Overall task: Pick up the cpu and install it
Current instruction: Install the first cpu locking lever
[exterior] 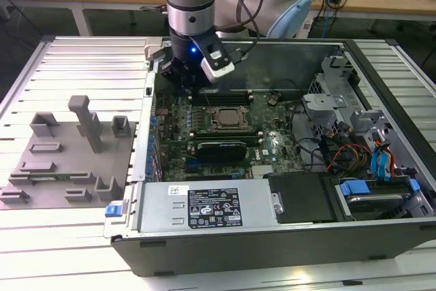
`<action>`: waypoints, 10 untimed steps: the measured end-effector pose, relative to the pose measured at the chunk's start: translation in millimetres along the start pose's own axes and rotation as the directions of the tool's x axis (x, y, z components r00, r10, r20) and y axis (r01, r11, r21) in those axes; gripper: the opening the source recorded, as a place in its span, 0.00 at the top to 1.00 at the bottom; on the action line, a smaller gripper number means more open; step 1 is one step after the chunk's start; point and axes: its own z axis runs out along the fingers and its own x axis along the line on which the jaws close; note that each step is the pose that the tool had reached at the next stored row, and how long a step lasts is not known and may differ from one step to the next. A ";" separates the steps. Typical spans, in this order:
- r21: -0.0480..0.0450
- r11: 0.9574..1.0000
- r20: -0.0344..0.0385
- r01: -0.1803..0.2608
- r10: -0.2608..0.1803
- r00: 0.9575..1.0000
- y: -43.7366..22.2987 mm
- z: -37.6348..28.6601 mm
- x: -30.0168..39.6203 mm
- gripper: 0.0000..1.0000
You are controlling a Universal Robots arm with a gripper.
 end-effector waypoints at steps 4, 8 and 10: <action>-0.057 0.998 0.005 -0.002 0.003 1.000 -0.1 0.0 0.7 0.89; -0.093 0.996 0.007 -0.003 0.004 1.000 -1.0 -0.1 0.7 0.89; -0.093 0.996 0.005 -0.004 0.004 1.000 -1.6 -0.1 -0.7 0.89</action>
